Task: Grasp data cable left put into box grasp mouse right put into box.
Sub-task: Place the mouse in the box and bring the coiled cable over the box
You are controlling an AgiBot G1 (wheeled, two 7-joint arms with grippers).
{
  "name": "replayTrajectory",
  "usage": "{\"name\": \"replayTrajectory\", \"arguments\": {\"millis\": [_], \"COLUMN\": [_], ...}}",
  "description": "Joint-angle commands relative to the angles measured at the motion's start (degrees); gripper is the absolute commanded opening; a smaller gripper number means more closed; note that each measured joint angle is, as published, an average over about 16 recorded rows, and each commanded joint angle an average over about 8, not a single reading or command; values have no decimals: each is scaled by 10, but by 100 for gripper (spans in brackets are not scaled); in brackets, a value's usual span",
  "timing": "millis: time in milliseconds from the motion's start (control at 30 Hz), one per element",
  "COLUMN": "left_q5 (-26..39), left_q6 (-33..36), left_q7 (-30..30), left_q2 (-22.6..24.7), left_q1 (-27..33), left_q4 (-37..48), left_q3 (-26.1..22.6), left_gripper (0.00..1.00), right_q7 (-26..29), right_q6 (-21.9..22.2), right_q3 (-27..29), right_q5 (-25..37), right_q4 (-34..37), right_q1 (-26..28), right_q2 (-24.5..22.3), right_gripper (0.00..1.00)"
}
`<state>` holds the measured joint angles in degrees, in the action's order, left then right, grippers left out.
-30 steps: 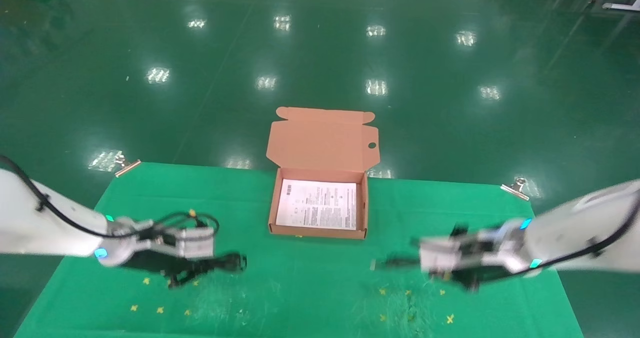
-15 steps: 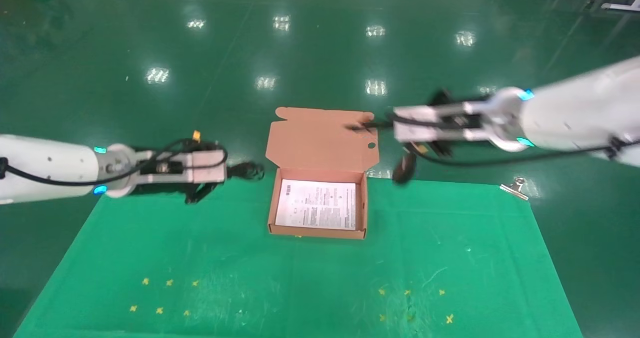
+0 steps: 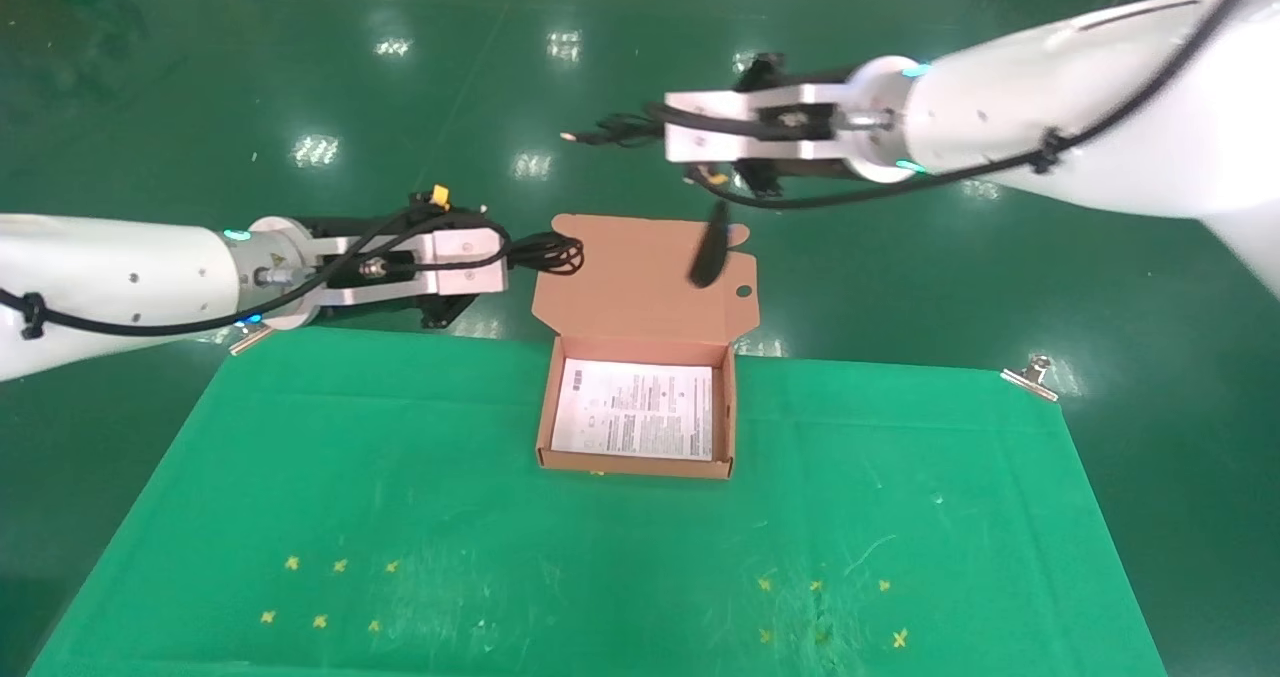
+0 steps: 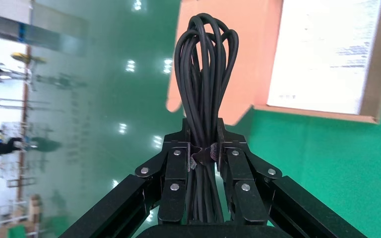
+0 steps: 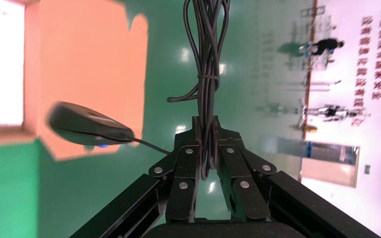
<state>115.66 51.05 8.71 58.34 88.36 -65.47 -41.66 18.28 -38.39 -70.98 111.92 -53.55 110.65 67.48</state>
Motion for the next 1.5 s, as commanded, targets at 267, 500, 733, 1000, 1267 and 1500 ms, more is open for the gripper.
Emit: {"name": "replayTrajectory", "arguments": {"millis": [267,500,733,1000,1267,1500], "left_q5": [14,20,23,44,87,107], "left_q6": [-13,-16,-9,1,8,15], "left_q7": [9,12,17,38,70,93], "left_q2": [3,1,-14,-41,-63,-69], "left_q1": [8,11,2,-14,-22,-27], "left_q4": [-23,-26,-25,-29,-36,-50], "left_q3": [4,5,5,4,2,2], "left_gripper": [0,0,0,0,0,0], "right_q7": [-95,-141,-148,-146,-151,-150], "right_q6": [39,38,41,39,42,42], "right_q3": [16,21,18,9,-7,-28], "right_q5": [-57,-85,-91,-99,-112,-126], "right_q4": [75,105,110,118,132,129], "right_q1": [13,21,9,-15,-41,-65], "right_q2": [61,78,85,93,100,104], "right_gripper": [0,0,0,0,0,0]}}
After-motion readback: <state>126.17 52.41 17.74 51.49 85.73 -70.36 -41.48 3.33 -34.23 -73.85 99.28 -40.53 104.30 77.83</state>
